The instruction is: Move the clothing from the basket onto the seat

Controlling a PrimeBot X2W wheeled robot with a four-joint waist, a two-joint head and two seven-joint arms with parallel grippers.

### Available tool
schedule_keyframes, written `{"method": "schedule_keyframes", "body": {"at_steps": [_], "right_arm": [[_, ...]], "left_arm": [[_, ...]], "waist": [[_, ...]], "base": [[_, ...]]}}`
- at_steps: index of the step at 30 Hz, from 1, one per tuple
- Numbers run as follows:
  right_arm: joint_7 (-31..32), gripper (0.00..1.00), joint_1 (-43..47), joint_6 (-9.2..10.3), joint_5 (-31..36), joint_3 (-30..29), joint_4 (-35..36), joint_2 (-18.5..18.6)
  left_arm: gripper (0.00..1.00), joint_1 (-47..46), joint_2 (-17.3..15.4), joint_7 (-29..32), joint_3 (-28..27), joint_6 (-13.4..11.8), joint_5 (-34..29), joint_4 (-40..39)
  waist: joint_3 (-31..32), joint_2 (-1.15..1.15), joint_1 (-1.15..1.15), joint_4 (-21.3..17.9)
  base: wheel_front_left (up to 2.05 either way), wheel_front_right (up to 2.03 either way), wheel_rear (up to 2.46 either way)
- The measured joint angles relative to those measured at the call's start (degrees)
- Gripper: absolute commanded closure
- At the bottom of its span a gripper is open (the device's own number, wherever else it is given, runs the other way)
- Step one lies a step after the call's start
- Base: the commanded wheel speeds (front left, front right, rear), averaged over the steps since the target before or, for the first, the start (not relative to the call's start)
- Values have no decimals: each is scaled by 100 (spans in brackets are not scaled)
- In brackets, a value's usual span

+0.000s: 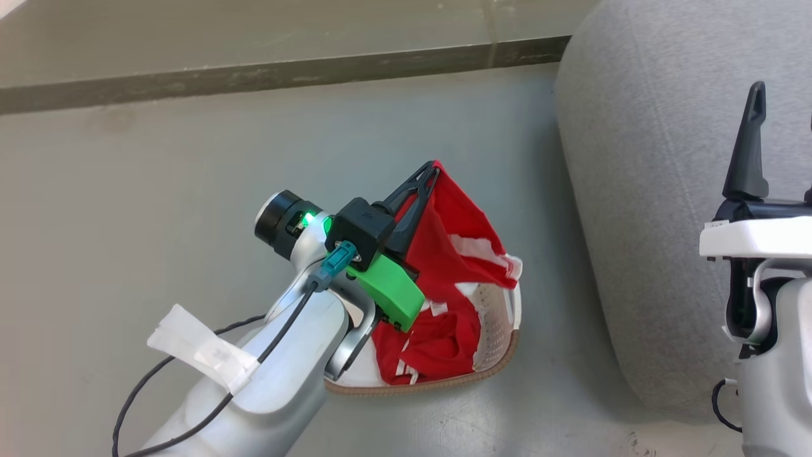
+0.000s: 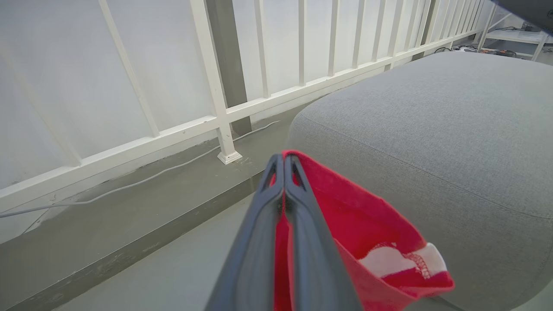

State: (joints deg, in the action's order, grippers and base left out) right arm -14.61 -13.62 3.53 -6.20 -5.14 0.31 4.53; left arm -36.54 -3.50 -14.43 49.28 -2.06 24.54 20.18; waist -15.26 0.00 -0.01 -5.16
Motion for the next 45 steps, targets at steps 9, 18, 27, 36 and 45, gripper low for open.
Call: {"method": "schedule_keyframes", "body": {"at_steps": [9, 18, 27, 36, 45], "right_arm": [[0, 0, 127, -1, 0, -69, 73, -3], [0, 0, 131, -10, 1, -138, 112, -5], [0, 0, 292, -49, 3, -187, 108, -13], [0, 0, 497, -103, 19, -130, 69, -51], [0, 0, 1030, -201, 66, 99, -52, -93]], "left_arm": [[0, 86, 11, 0, -31, -105, 8, 14], [0, 140, 3, 0, -93, -157, 7, -49], [0, 294, -109, 0, -407, -253, 51, -185], [0, 623, -444, 0, -1051, -359, 221, -209], [0, 1346, -842, 0, -1998, -461, 307, -233]], "waist": [[134, 0, 0, -123], [187, 0, 0, -106], [355, 0, 0, -38], [590, 0, 0, 5], [888, 0, 0, 34]], "base": [[0, 0, 0], [0, 0, 0], [0, 0, 0], [0, 0, 0], [0, 0, 0]]}}
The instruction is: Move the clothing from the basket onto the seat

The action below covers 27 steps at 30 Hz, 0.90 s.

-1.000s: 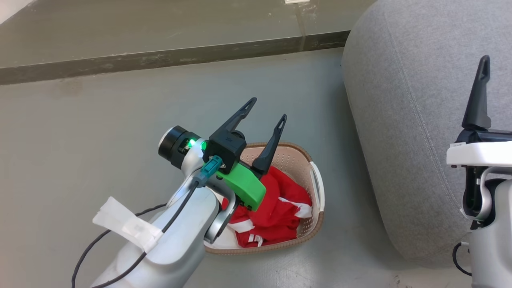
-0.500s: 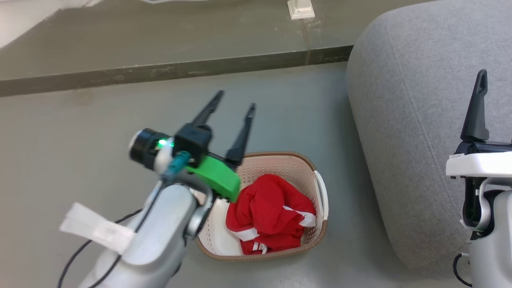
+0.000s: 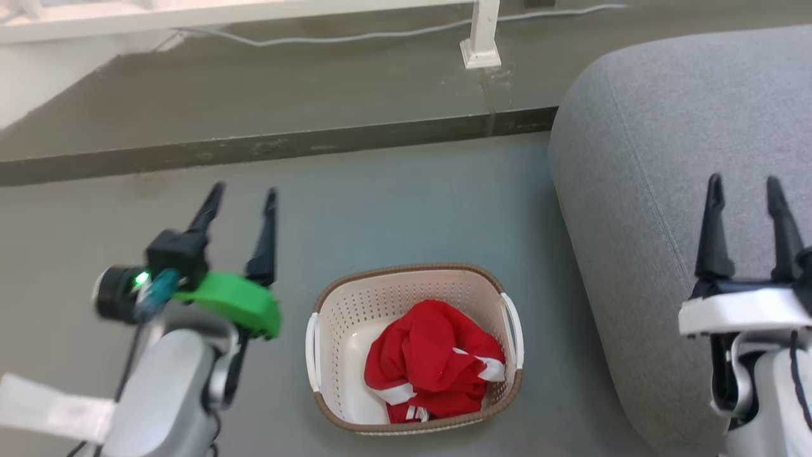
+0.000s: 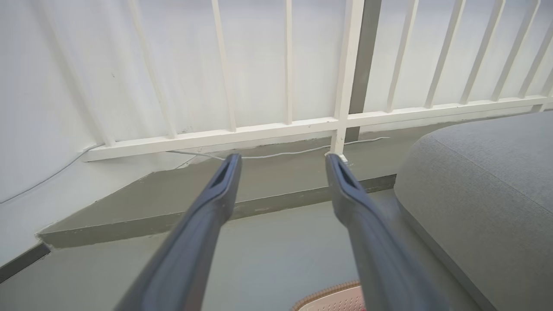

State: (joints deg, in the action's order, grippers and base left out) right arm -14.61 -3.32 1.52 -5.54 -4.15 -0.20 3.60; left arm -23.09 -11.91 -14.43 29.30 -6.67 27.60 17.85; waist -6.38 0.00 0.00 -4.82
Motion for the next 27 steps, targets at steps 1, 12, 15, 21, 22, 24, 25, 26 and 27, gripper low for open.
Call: {"method": "schedule_keyframes", "body": {"at_steps": [1, 12, 15, 21, 22, 24, 25, 26, 27], "right_arm": [[0, 0, 45, 0, 1, 27, 1, -3], [0, 0, 349, -44, 56, 283, 121, -38], [0, 0, 449, -43, 56, 298, 155, -51], [0, 0, 526, -40, 56, 309, 222, -60], [0, 0, 530, -38, 56, 309, 231, -65], [0, 0, 548, -35, 56, 309, 241, -70], [0, 0, 570, -35, 56, 309, 248, -74], [0, 0, 592, -35, 55, 310, 255, -76], [0, 0, 614, -35, 55, 314, 259, -77]], "left_arm": [[0, 88, -29, 0, -99, 0, 11, -14], [0, 1007, -205, 0, -700, -40, 29, -201], [0, 1273, -202, 0, -932, -40, -22, -267], [0, 1549, -185, 0, -1449, -40, -121, -483], [0, 1584, -185, 0, -1495, -40, -133, -536], [0, 1654, -159, 0, -1567, -40, -160, -595], [0, 1693, -143, 0, -1596, -40, -165, -628], [0, 1740, -132, 0, -1608, -40, -169, -668], [0, 1781, -116, 0, -1621, -40, -179, -699]], "waist": [[26, 0, 0, 5], [224, 0, 0, 19], [252, 0, 0, 13], [309, 0, 0, 12], [318, 0, 0, 12], [336, 0, 0, 12], [345, 0, 0, 13], [354, 0, 0, 13], [363, 0, 0, 14]], "base": [[0, 0, 0], [0, 0, 0], [0, 0, 0], [0, 0, 0], [0, 0, 0], [0, 0, 0], [0, 0, 0], [0, 0, 0], [0, 0, 0]]}}
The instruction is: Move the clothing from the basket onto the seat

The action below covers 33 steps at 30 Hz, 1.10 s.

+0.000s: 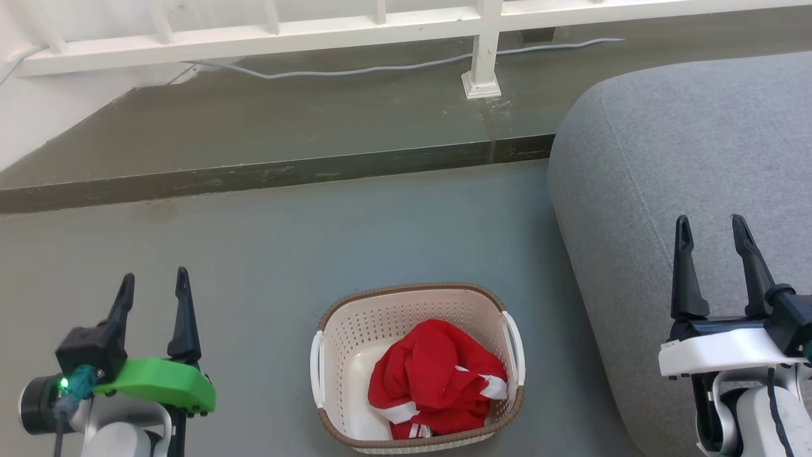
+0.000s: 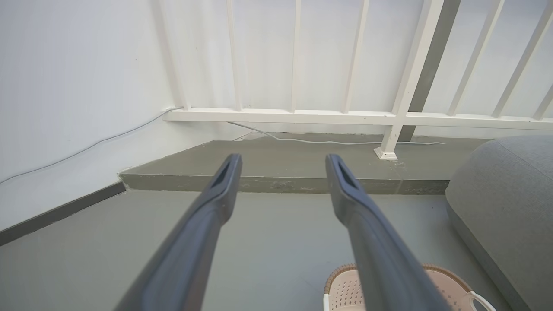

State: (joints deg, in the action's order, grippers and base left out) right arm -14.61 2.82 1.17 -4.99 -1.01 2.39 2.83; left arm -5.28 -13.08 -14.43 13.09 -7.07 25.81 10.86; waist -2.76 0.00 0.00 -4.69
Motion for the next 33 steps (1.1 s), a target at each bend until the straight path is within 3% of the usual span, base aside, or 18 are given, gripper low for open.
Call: {"method": "schedule_keyframes", "body": {"at_steps": [33], "right_arm": [[0, 0, 158, 0, 0, 129, 64, -23]], "left_arm": [[0, 682, 257, 0, -171, -1, -341, -428]], "waist": [[141, 0, 0, -20]], "base": [[0, 0, 0]]}}
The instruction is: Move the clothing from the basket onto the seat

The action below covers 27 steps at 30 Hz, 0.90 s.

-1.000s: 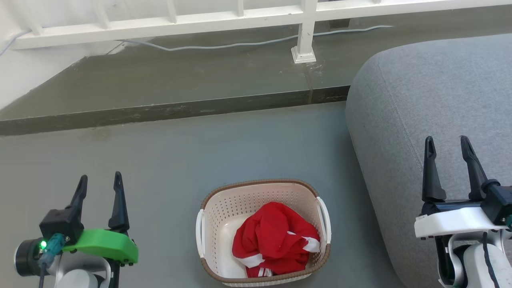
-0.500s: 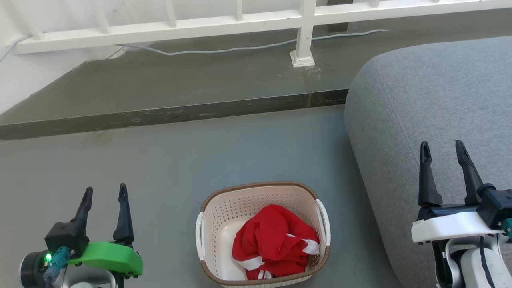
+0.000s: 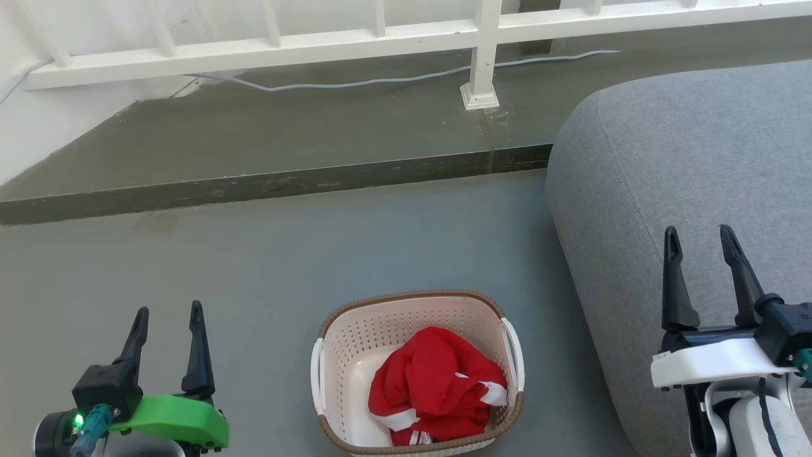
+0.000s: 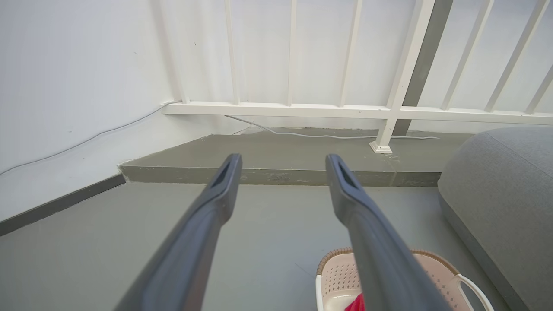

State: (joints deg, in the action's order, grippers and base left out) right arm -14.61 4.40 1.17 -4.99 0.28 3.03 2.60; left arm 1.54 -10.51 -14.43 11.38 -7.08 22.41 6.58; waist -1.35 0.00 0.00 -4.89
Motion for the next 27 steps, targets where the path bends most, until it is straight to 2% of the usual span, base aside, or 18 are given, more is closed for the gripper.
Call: {"method": "schedule_keyframes", "body": {"at_steps": [14, 21, 27], "right_arm": [[1, 0, 73, 0, 0, 29, 165, -4], [1, 0, -149, 0, -1, -24, 385, -3], [0, 0, -469, 49, -2, -219, 580, 96]], "left_arm": [[0, 90, 12, 58, 3, 1, -253, -243], [0, -53, 11, 312, 277, 10, -312, -299], [0, -652, 62, 559, 681, 160, -494, 23]], "waist": [[-244, 0, 0, -9], [-589, 0, 0, -23], [-1073, 0, 0, -54]], "base": [[0, 0, 0], [0, 0, 0], [0, 0, 0]]}}
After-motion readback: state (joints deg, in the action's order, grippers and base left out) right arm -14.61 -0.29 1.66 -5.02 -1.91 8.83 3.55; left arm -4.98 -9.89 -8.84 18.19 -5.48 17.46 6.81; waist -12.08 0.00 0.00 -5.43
